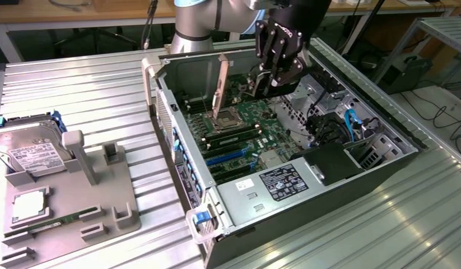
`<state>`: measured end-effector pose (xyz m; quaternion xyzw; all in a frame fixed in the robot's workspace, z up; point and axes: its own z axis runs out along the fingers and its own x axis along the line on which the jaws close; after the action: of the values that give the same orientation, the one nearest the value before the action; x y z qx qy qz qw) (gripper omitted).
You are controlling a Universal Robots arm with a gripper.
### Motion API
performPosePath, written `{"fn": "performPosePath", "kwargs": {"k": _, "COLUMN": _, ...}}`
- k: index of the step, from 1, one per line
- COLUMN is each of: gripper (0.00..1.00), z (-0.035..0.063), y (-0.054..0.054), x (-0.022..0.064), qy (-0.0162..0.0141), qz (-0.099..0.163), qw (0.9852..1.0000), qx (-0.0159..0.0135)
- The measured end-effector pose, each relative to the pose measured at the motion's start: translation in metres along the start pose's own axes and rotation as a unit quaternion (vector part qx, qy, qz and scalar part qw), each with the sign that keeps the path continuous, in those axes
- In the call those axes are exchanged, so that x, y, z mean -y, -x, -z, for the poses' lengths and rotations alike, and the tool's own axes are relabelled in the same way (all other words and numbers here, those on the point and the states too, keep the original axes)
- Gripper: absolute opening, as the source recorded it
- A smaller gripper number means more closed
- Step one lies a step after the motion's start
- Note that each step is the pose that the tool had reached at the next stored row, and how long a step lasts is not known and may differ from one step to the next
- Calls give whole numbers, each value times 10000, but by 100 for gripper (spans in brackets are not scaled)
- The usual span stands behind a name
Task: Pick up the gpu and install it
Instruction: 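Insert the gpu into the slot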
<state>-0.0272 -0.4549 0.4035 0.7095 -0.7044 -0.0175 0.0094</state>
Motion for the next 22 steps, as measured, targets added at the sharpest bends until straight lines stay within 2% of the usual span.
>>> {"fn": "performPosePath", "kwargs": {"k": 8, "gripper": 27, "z": -70, "y": -1, "x": 3, "qy": 0, "qz": 0, "qw": 10000, "qx": 0}}
{"fn": "performPosePath", "kwargs": {"k": 22, "gripper": 27, "z": -329, "y": 26, "x": 10, "qy": -10, "qz": -25, "qw": 10000, "qx": -5}}
